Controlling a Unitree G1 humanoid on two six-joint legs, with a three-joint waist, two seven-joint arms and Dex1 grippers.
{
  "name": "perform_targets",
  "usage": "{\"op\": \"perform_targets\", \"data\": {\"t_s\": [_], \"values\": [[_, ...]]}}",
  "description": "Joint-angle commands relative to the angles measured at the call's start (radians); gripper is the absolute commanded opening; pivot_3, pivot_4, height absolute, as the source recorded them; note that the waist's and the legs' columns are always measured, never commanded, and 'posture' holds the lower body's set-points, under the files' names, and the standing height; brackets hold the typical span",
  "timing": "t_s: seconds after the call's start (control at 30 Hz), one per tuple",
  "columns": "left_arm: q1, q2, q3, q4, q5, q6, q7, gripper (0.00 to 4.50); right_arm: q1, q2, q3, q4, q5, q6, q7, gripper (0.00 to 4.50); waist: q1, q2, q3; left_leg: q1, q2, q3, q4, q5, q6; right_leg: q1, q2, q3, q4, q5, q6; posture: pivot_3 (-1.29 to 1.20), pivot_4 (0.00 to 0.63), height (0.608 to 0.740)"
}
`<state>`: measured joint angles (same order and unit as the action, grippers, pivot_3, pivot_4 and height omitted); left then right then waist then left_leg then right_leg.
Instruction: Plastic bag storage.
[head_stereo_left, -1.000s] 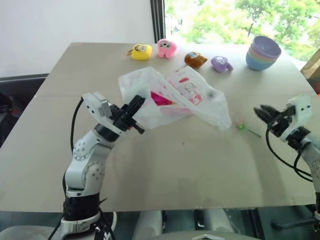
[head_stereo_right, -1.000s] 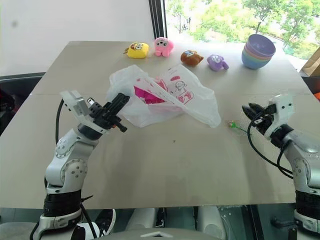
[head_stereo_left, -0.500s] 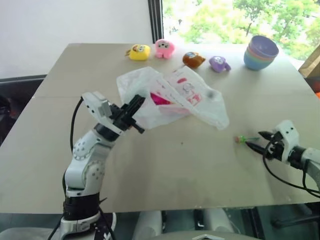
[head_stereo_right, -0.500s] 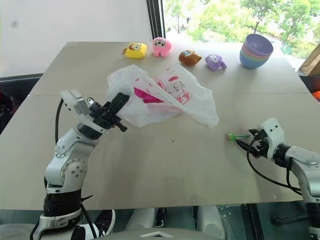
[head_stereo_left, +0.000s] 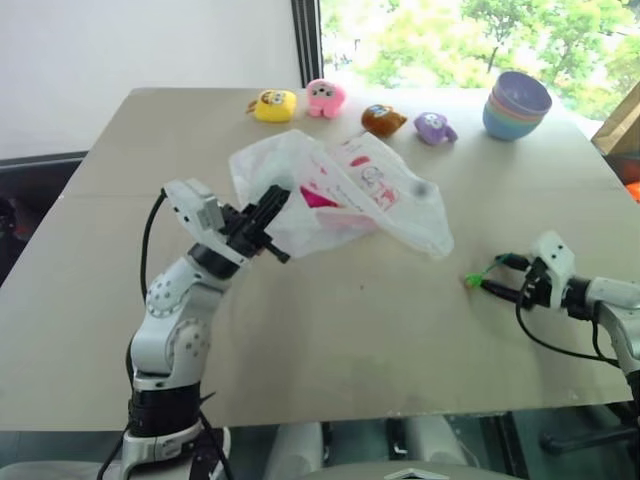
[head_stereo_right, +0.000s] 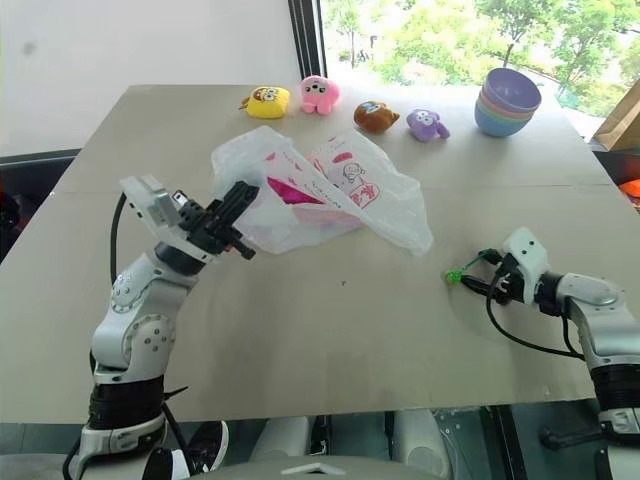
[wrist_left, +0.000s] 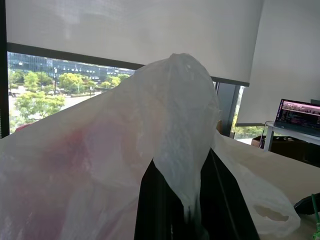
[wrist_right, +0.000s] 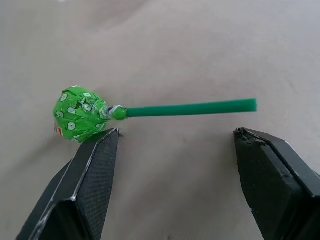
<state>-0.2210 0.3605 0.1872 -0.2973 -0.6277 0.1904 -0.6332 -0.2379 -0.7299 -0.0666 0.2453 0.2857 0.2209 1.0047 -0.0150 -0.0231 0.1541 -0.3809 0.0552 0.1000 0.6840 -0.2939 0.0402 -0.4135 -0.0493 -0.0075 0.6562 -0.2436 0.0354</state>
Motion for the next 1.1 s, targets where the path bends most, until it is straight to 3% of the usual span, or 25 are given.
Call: {"op": "perform_targets", "data": {"t_s": [0.03, 0.33, 0.63, 0.83, 0.93, 1.1], "values": [[0.007, 0.002, 0.004, -0.050, 0.007, -0.018, 0.005, 0.00, 0.008, 0.030, 0.009, -0.001, 0.039, 0.006, 0.059, 3.67, 0.000, 0.000, 0.000, 0.000, 0.000, 0.000, 0.000, 0.000, 0.000, 0.000, 0.000, 0.000, 0.000, 0.000, 0.000, 0.00, 0.150, 0.740], [-0.029, 0.005, 0.006, -0.012, 0.019, -0.026, -0.007, 0.00, 0.131, -0.026, 0.014, -0.128, 0.112, 0.064, 0.209, 3.67, 0.008, 0.000, 0.000, -0.001, 0.000, -0.001, 0.000, 0.000, 0.000, 0.000, -0.001, -0.001, 0.000, 0.000, 0.000, 0.00, 0.150, 0.740], [-0.041, 0.003, 0.002, 0.018, 0.021, -0.034, -0.029, 0.00, 0.149, 0.040, 0.049, -0.240, 0.018, -0.064, 0.094, 3.67, 0.002, 0.000, 0.000, 0.000, 0.000, -0.001, 0.000, -0.001, 0.001, 0.000, 0.000, -0.001, 0.001, 0.000, 0.000, 0.00, 0.150, 0.740], [-0.037, 0.000, 0.000, 0.019, 0.021, -0.038, -0.030, 0.00, 0.105, 0.077, 0.080, -0.204, -0.031, -0.114, 0.053, 3.67, 0.004, 0.000, 0.000, 0.000, 0.000, 0.000, 0.000, 0.000, -0.001, 0.000, -0.001, 0.000, 0.001, 0.000, 0.000, 0.00, 0.150, 0.740], [-0.028, 0.003, 0.007, 0.012, 0.020, -0.039, -0.028, 0.00, 0.112, 0.068, 0.088, -0.214, -0.010, -0.109, 0.087, 2.83, 0.005, 0.000, 0.000, 0.000, -0.001, 0.000, 0.000, 0.000, -0.001, 0.000, -0.001, -0.001, 0.000, 0.000, 0.000, 0.00, 0.150, 0.740], [-0.010, 0.003, 0.012, 0.003, 0.022, -0.043, -0.022, 0.00, 0.116, 0.055, 0.088, -0.225, 0.010, -0.088, 0.110, 0.76, 0.007, 0.000, 0.000, 0.000, 0.000, 0.000, 0.000, 0.000, -0.001, 0.000, -0.001, -0.001, 0.000, 0.000, 0.000, 0.00, 0.150, 0.740]]}}
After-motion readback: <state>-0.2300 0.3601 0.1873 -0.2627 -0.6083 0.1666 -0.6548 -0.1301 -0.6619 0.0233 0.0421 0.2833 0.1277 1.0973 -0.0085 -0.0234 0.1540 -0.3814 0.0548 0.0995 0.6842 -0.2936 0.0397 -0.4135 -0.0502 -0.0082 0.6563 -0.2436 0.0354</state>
